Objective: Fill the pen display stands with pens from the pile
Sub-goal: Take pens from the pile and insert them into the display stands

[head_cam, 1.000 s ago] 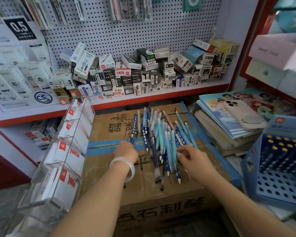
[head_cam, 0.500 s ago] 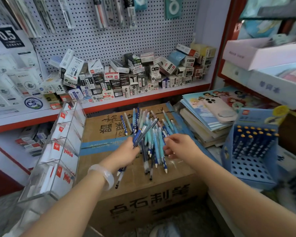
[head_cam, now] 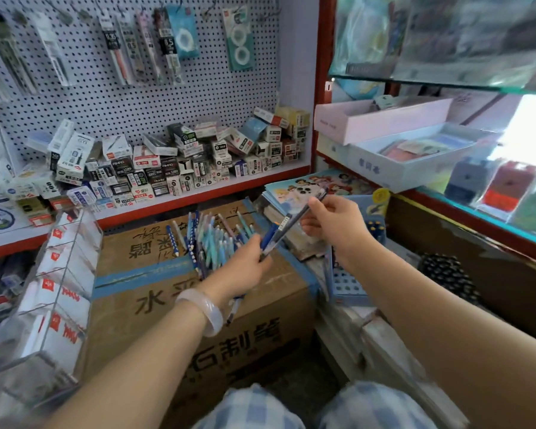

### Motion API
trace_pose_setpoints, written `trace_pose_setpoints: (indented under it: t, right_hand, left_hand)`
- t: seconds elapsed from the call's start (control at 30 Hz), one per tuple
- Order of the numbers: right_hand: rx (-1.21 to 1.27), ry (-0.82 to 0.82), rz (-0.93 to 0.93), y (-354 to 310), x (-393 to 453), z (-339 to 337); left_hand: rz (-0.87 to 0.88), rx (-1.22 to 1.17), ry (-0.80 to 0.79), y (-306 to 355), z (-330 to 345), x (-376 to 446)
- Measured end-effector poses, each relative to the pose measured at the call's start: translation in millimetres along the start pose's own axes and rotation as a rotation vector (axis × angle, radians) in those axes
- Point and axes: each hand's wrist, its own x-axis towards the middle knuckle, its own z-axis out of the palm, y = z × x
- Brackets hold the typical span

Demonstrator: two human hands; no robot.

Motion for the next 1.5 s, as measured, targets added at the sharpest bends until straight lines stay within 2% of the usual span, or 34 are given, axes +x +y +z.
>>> trace_pose_setpoints:
  t: [0.1,0.2,0.27,0.4,0.57,0.77,1.07,1.3,1.5]
  right_hand:
    - [-0.043,0.089,-0.117,-14,-5,-42]
    - [-0.215,0.199,-0.240,-24,-13,-94]
    - [-0.351,0.262,-0.279,-26,-24,-129]
    - [-0.563,0.311,-0.261,-18,-54,-189]
    - [-0.611,0.315,-0.128,7,-78,-228]
    - [-0.730,0.239,-0.070,40,-82,-240]
    - [-0.677,0.165,0.041,79,-76,-214]
    - [-0.723,0.160,0.003,98,-69,-200]
    - [-0.911,0.131,-0.014,96,-58,-197]
  left_hand:
    - [0.025,-0.049,-0.017,19,11,-1]
    - [0.070,-0.071,0.016,42,26,0]
    - [0.106,-0.212,0.033,59,39,3]
    - [0.137,-0.538,0.048,98,71,2]
    - [0.136,-0.618,-0.014,129,105,-7]
    - [0.150,-0.555,-0.046,130,124,-6]
    - [0.124,-0.504,-0.052,123,140,-4]
    - [0.140,-0.541,-0.054,116,142,-4]
    - [0.138,-0.532,-0.046,113,144,-8]
